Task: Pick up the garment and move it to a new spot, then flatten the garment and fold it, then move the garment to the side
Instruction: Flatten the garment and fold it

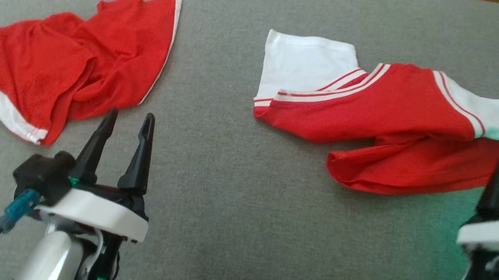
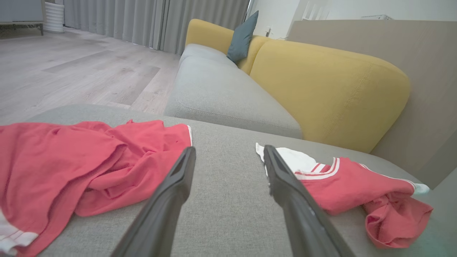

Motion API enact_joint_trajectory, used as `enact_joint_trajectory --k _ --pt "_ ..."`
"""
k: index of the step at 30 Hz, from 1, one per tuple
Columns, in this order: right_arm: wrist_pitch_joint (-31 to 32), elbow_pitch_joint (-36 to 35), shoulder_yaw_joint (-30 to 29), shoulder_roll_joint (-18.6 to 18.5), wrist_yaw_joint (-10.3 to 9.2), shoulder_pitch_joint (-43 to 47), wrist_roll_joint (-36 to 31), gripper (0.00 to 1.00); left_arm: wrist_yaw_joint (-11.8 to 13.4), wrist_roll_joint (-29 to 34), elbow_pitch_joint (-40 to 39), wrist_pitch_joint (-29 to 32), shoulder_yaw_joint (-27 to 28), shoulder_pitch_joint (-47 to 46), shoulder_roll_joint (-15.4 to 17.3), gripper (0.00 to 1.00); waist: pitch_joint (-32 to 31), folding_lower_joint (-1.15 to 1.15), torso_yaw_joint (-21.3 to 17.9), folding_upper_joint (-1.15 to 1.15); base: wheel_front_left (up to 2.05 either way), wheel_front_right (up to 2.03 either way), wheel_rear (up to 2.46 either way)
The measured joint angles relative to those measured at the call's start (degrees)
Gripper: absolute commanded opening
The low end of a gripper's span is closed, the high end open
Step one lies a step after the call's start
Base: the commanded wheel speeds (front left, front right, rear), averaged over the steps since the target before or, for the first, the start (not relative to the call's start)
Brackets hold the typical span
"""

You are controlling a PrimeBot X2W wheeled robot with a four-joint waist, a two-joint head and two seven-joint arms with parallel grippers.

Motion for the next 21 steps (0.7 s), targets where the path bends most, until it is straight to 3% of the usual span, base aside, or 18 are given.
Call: enact_joint_trajectory --k 4,12,21 --pt "0.18 4.86 -5.50 0.00 0.00 -5.85 -0.62 1.00 -0.05 0.23 0.37 0.00 -0.07 -0.70 0.00 1.00 1.42 0.00 0.83 0.00 0.00 0.00 0.00" --pt "2.04 13.48 -17.34 -0.02 0.00 -15.39 -9.27 1.00 -0.54 0.44 0.46 0.00 -0.62 -2.22 -0.01 1.00 4.19 0.00 2.72 0.00 0.00 0.00 0.00" --pt "3.45 18.25 -21.82 -0.04 0.00 -21.24 -14.24 1.00 -0.76 0.45 0.59 0.00 -0.74 -3.04 -0.01 1.00 6.15 0.00 3.69 0.00 0.00 0.00 0.00"
